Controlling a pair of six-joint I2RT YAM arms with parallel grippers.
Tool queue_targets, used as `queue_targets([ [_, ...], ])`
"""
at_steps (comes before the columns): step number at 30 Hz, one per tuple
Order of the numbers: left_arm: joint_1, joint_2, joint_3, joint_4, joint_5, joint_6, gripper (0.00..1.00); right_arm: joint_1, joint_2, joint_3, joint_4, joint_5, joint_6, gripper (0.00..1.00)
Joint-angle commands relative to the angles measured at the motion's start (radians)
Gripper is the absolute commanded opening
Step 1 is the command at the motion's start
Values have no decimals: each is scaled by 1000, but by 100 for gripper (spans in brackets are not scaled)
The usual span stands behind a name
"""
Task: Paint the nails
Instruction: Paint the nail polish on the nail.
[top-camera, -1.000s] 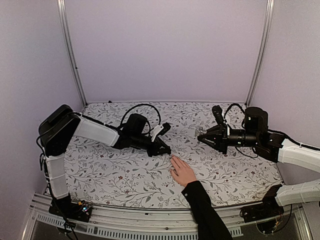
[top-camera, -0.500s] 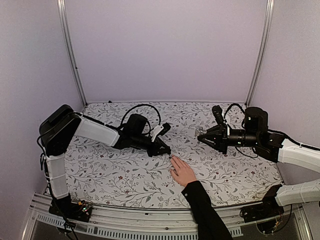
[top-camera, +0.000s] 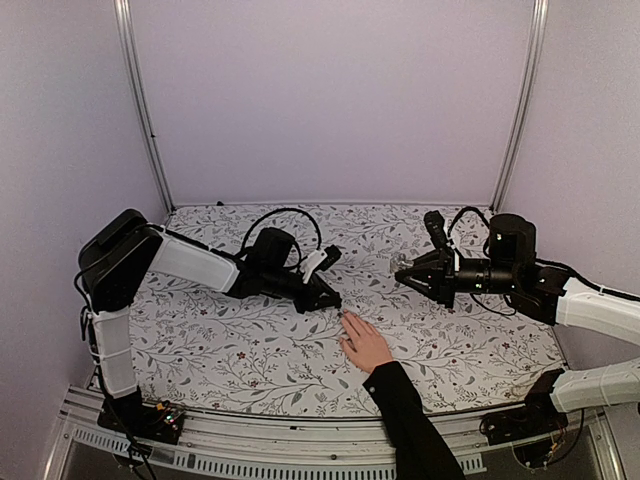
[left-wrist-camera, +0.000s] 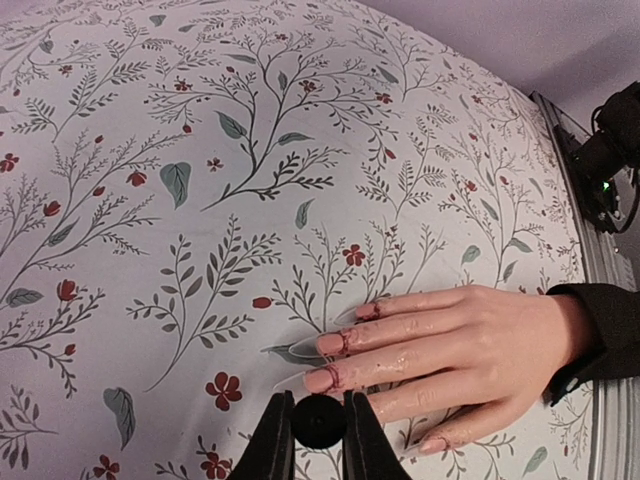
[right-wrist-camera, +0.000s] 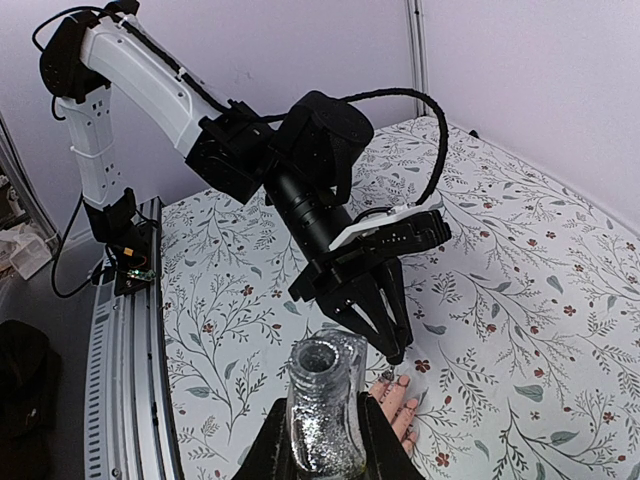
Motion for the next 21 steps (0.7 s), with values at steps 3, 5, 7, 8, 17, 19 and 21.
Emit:
queue_targets([
  [3, 9, 28, 18, -7, -2, 0, 0, -7, -10, -7, 19, 3, 4, 0],
  [5, 9, 28, 18, -6, -4, -2, 0, -7, -11, -9, 20, 3, 5, 0],
  [7, 11, 30, 18, -6, -7, 0, 0, -7, -13, -9, 19, 3, 6, 0],
  [8, 11, 30, 17, -6, -8, -2, 0, -7, -12, -9, 19, 3, 6, 0],
  [17, 15, 25, 17, -7, -16, -3, 0, -7, -15, -7, 18, 5, 6, 0],
  [19, 17, 23, 16, -5, -18, -3, 0, -7, -15, -7, 17, 5, 6, 0],
  [21, 17, 23, 17, -7, -20, -4, 0, -7, -13, -7, 17, 5, 6, 0],
])
